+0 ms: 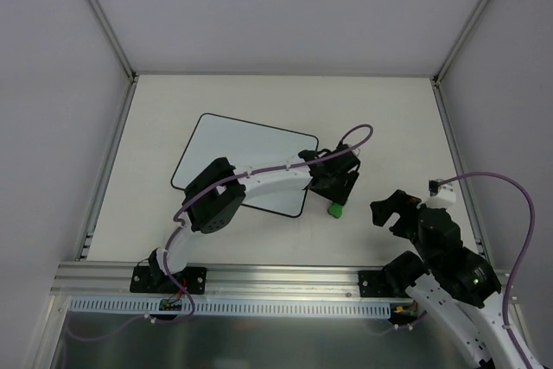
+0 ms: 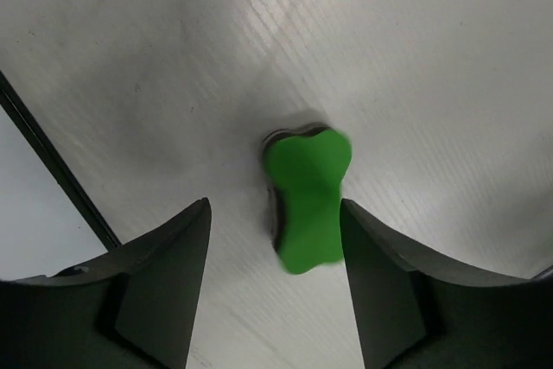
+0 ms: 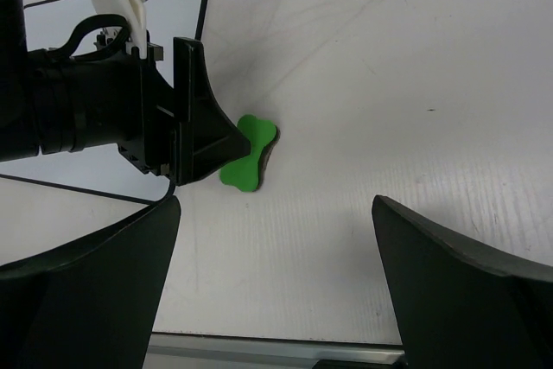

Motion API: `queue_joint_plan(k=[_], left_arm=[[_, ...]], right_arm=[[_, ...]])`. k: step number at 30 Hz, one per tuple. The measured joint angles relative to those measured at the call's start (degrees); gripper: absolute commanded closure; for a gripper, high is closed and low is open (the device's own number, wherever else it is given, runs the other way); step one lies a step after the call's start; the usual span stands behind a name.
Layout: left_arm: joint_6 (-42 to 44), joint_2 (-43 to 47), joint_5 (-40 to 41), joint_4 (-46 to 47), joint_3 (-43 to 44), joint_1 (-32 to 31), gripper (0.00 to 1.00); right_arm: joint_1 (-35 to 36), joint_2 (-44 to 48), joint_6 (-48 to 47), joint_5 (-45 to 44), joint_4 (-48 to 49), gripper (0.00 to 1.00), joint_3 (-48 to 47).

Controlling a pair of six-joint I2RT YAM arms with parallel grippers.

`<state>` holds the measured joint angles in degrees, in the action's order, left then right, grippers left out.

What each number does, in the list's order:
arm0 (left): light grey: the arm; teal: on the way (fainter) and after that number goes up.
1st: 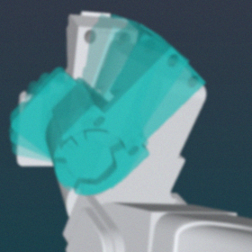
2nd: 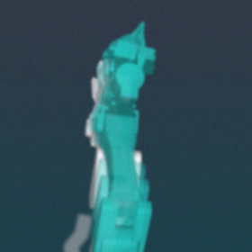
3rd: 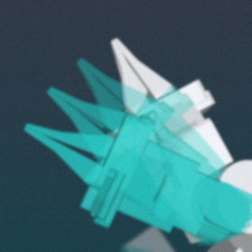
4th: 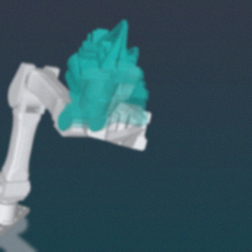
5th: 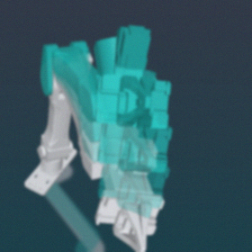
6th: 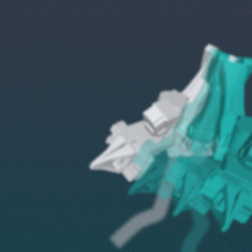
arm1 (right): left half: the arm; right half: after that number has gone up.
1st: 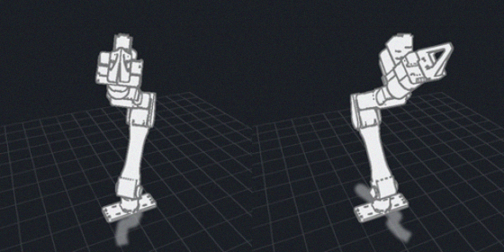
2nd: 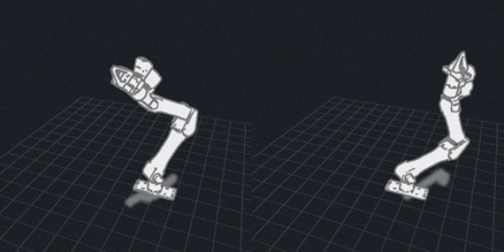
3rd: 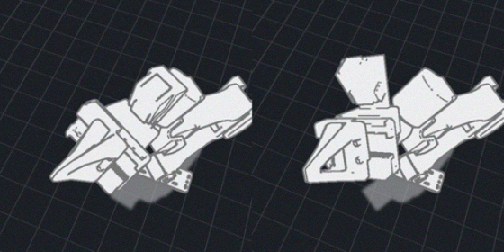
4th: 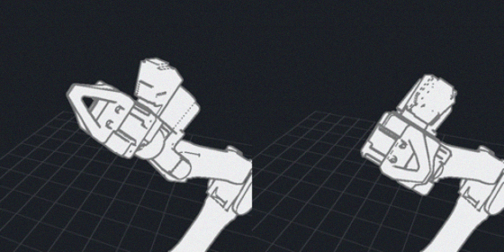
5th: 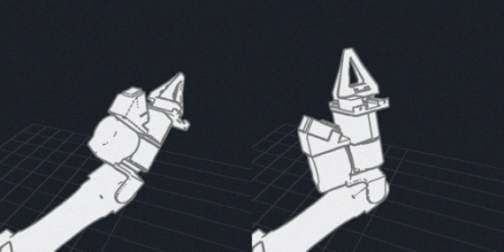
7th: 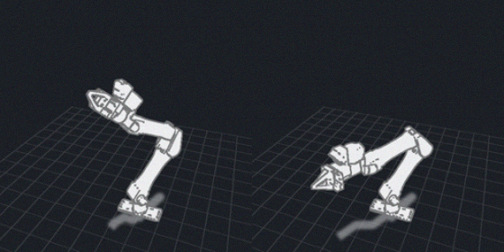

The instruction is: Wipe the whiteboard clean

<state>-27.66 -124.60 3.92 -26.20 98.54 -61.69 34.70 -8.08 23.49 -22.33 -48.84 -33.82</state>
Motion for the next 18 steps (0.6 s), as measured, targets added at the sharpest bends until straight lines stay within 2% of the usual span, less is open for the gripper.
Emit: queue_joint_plan(k=[1, 2, 5, 9, 13, 16, 18], left_arm=[[0.04, 0.02, 0.02, 0.07, 0.00, 0.00, 0.32], [0.02, 0.02, 0.02, 0.02, -0.02, 0.00, 0.18], [0.00, 0.92, 0.39, 0.11, -0.59, 0.02, 0.02], [0.02, 6.73, 2.16, -0.42, -4.07, 0.11, 0.01], [0.04, 17.51, 3.65, -0.39, -8.63, 1.57, 0.01], [0.02, 27.15, 4.26, -0.15, -12.39, 5.20, 0.01], [0.02, 33.90, 4.20, 0.92, -15.80, 10.08, 0.01]], right_arm=[[0.00, 0.00, -0.17, -0.11, -0.24, 0.01, -0.46], [0.00, 0.00, -0.33, -0.22, -0.52, 0.01, -0.85], [0.00, 0.00, -0.94, -0.59, -1.57, 0.01, -1.88], [0.00, -0.15, -2.23, -1.42, -2.56, 0.01, -3.67], [0.00, -0.85, -4.28, -2.97, -3.39, 0.01, -6.16], [0.00, -2.27, -6.38, -4.70, -3.76, 0.01, -8.24], [0.00, -3.98, -7.80, -5.86, -4.22, 0.01, -9.86]])
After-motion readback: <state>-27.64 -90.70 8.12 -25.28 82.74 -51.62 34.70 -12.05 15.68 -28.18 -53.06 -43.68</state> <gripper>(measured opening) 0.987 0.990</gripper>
